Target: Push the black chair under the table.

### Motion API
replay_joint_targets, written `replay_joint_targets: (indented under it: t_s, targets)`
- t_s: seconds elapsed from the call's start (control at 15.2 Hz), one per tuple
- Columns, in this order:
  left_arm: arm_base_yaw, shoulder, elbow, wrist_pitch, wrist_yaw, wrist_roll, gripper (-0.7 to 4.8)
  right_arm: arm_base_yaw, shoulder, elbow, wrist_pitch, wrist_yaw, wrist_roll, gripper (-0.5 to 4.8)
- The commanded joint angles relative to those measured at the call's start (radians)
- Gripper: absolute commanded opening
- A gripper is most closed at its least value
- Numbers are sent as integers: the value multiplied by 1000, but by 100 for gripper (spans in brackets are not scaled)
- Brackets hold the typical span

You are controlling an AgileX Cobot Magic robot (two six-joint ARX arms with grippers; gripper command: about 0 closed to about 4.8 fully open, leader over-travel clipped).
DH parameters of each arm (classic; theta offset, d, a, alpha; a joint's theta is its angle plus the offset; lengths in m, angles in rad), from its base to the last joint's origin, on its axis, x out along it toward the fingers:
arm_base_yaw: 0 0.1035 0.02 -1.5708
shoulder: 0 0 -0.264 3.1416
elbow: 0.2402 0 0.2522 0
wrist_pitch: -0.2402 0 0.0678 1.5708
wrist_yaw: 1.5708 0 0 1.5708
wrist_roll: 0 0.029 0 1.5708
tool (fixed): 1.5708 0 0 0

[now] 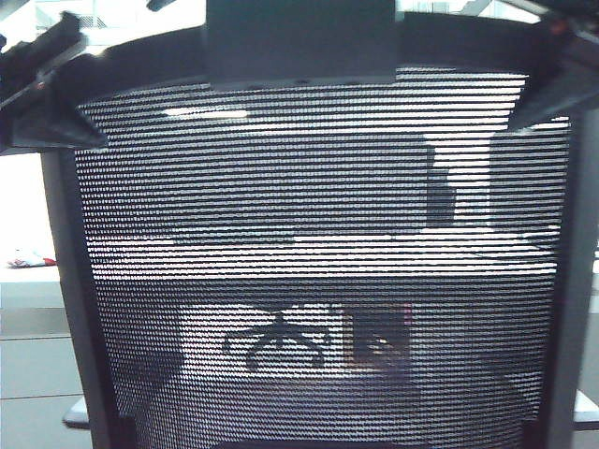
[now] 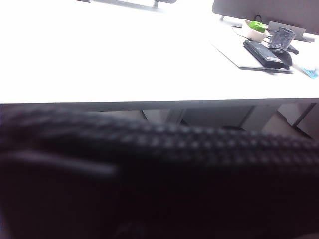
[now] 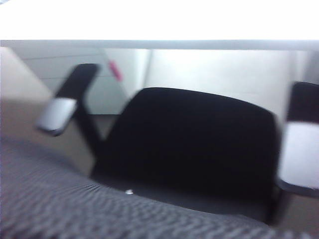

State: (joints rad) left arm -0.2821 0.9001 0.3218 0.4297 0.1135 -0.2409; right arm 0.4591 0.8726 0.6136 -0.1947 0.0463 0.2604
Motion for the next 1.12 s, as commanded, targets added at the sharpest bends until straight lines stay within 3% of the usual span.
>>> replay_joint_targets:
  t_s: [0.07,0.33,0.46,0.66,0.79,0.92,1.12]
  targets:
    - [112,9,18,60,-39,-33,-6,-67,54,11,155,9,-2,-5]
    - [131,14,23,66,26,-35,-6,-104,82,11,198,-24,1,-5]
    - [130,27,23,80,49,-79,-6,-101,82,11,200,-31,2,-5]
    - [124,31,27,69,155,-87,-6,-102,82,11,200,-42,7,-5]
    - [132,-37,27,-47,80,-45,-6,-102,81,11,200,-47,16,-5]
    - [157,-118,27,-116,66,-25,-6,-101,82,11,199,-54,23,-5]
    - [209,-357,27,-311,189,-43,-6,-101,81,11,199,-68,24,-5]
